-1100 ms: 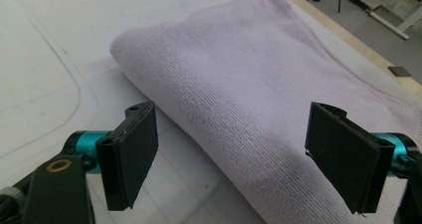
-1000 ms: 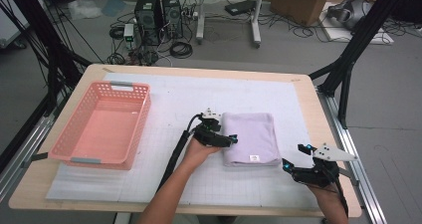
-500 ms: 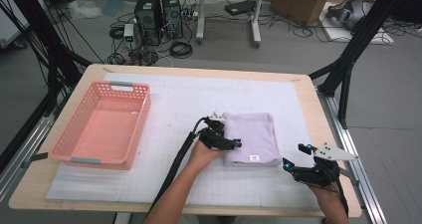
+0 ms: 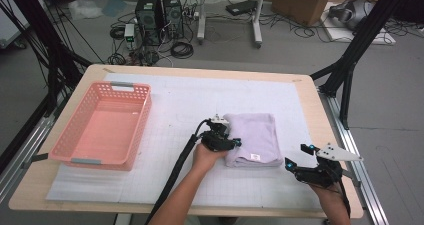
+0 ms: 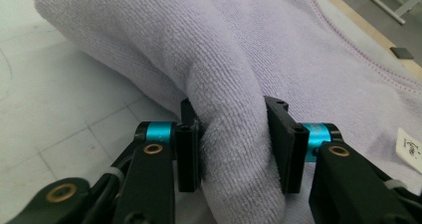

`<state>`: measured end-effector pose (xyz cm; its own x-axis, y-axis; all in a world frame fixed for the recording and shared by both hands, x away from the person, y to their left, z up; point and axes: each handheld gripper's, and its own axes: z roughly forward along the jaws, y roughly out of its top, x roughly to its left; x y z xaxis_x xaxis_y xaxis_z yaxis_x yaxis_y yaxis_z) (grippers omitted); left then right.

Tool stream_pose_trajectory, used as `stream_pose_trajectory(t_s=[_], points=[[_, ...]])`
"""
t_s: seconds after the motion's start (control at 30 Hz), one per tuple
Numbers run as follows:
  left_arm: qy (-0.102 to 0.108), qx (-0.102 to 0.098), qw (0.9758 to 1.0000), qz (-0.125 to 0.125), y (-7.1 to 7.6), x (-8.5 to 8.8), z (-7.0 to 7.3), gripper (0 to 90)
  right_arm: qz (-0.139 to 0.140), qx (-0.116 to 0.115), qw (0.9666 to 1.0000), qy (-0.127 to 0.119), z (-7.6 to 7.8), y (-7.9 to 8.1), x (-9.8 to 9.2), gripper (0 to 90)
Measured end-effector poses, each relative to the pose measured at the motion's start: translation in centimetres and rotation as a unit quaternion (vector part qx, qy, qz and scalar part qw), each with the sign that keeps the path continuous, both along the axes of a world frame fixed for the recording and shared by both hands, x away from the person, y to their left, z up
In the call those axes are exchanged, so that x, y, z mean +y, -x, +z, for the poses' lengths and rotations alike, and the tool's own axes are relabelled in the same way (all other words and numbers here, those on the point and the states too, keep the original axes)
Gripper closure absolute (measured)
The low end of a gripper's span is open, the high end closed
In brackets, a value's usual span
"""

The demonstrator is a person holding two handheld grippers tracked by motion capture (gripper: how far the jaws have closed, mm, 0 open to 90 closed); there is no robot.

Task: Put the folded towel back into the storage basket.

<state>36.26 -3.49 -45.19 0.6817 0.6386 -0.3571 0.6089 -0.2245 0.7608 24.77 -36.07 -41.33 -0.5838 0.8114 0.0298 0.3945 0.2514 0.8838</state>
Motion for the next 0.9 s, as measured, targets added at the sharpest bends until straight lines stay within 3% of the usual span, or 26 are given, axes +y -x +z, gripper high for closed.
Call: stream_pose_trajectory(t_s=[0.47,0.9], points=[[0.034,-0.039,0.9985,-0.019,0.7,0.8,0.4,70.2,0.0,-0.002,1.0,-0.004,0.0,0.0,-0.2,18.9],[0.057,-0.095,0.993,-0.04,1.7,2.2,1.9,71.1,-0.003,-0.004,1.0,-0.009,0.1,0.1,-0.4,18.9]])
